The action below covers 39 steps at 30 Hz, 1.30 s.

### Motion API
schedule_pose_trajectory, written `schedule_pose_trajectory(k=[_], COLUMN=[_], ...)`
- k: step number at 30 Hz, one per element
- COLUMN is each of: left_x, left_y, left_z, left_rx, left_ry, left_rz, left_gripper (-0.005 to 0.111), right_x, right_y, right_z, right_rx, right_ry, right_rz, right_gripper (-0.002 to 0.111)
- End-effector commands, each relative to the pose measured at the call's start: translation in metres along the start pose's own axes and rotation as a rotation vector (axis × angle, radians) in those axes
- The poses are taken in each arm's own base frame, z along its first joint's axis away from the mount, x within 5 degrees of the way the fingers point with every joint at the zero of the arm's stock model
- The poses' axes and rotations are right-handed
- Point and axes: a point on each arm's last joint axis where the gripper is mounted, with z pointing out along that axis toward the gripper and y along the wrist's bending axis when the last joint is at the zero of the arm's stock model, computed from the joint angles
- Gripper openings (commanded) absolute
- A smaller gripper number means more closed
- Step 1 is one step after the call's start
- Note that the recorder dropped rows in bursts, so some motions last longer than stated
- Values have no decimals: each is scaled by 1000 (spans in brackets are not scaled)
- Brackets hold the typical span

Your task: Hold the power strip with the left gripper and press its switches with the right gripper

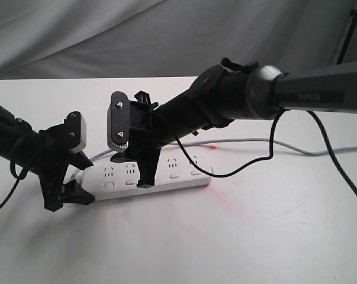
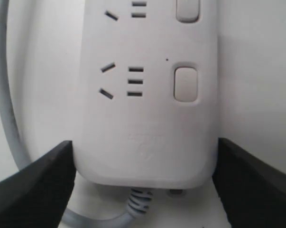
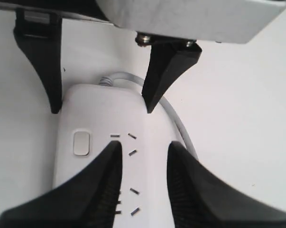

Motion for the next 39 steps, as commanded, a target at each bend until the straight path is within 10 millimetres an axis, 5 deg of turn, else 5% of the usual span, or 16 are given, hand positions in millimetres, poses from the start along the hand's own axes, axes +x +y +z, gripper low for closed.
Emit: schedule_pose_trajectory(k=[1,8,39], left_x=[-3,-3,-3], left_y=[0,0,0], left_z=[-1,-1,-1], left_rx=[1,1,1], left_ry=[-5,-5,-5], left_rz=[3,5,3], left_gripper=[69,69,69], right_x=[5,20,29], right_y=[1,13,17], right_z=[-3,1,13], right_rx=[-20,-23,-33], right_ry=[9,61,72], right_rz=[2,-13,19], right_gripper=[31,31,31])
